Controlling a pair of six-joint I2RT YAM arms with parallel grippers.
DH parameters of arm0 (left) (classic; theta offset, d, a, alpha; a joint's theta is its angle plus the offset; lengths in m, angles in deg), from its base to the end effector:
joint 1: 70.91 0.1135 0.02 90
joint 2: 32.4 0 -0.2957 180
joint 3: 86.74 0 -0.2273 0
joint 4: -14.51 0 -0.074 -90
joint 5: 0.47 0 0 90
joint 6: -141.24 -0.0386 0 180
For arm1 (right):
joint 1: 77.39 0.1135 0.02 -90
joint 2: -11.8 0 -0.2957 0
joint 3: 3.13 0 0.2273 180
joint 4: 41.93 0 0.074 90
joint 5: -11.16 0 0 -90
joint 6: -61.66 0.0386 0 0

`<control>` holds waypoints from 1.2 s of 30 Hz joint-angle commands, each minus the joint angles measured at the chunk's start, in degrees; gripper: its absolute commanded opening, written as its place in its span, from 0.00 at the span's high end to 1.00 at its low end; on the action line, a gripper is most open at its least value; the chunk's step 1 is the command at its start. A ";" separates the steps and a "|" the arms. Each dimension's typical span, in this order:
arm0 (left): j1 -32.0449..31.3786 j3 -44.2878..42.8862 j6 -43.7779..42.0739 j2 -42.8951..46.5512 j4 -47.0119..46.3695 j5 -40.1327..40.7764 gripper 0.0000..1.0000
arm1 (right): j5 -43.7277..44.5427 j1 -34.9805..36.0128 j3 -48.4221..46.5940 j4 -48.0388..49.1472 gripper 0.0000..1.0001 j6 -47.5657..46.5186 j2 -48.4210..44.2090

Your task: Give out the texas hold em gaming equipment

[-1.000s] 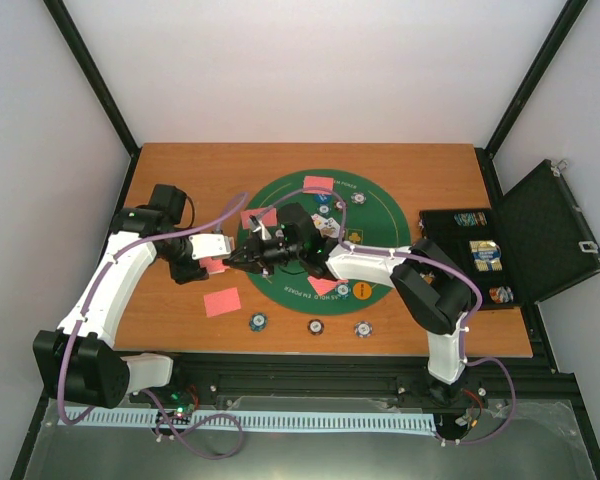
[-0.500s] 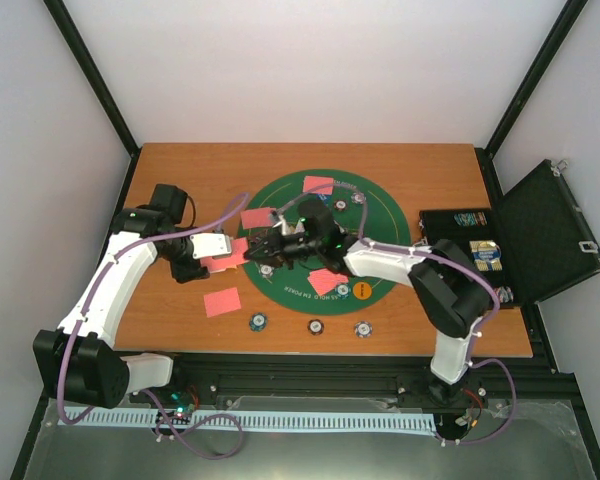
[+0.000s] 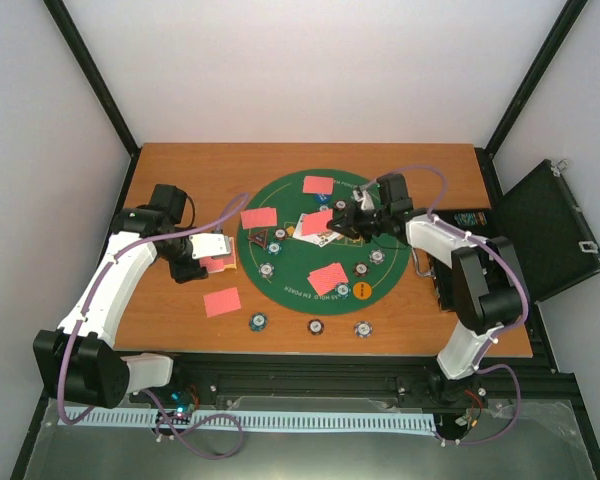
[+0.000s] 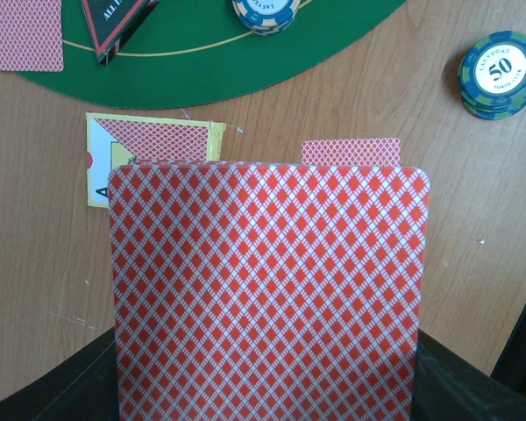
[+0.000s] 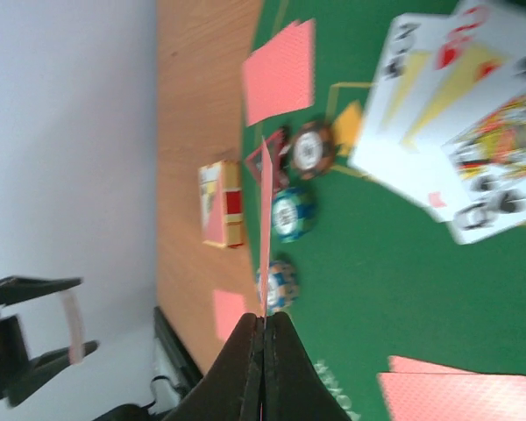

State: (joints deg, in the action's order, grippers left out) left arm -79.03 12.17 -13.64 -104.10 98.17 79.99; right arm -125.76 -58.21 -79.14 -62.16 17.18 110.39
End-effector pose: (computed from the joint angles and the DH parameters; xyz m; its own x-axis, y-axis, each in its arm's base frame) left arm 0.1791 -0.0320 0.3235 -0.2381 0.9359 -0.2595 0.9408 0.2887 0.1777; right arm 0.3191 0.1409 0.2504 -0.9709 0.1782 -0.1599 -0.0539 0.4880 0.8712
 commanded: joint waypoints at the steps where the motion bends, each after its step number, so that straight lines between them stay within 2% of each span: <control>1: 0.21 -0.58 -1.12 1.19 0.84 -0.04 0.90 | 3.38 -3.77 -4.34 -11.88 0.97 -10.89 3.28; 16: 0.21 -0.26 -1.48 1.48 1.16 0.14 0.90 | 14.74 -6.99 -16.27 -26.55 0.97 -20.55 14.51; 19: 0.16 -0.23 -1.50 1.48 1.08 0.06 0.90 | 18.25 -6.96 -18.45 -29.75 0.89 -21.96 15.15; 20: 0.16 -0.23 -1.60 1.52 1.03 0.05 0.90 | 19.39 -7.01 -18.97 -30.51 0.82 -22.14 14.97; 21: 0.20 -0.23 -1.57 1.42 0.99 0.05 0.90 | 19.96 -7.01 -19.10 -30.81 0.68 -22.09 14.61; 22: 0.23 -0.30 -1.56 1.39 0.99 0.03 0.90 | 20.05 -6.97 -19.24 -30.79 0.59 -21.97 14.03; 26: 0.17 -0.66 -1.39 1.21 1.25 -0.54 0.90 | 20.51 -6.57 -18.88 -30.41 0.43 -20.87 10.92; 29: 0.17 -0.68 -1.26 1.33 1.25 -0.70 0.90 | 18.85 -5.68 -17.38 -28.14 0.39 -18.77 7.08; 31: 0.22 -0.75 -1.21 1.45 1.22 -0.99 0.90 | 16.47 -2.09 -15.44 -24.96 0.37 -16.11 4.33; 36: 0.20 -1.22 -0.73 1.15 1.21 -2.07 0.90 | 6.05 9.19 -8.37 -8.00 0.30 -3.47 0.49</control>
State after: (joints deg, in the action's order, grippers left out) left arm -79.03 12.22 -13.99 -103.73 98.39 79.81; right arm -110.85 -57.64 -91.95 -83.93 3.21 113.51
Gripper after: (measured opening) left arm 0.676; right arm 0.679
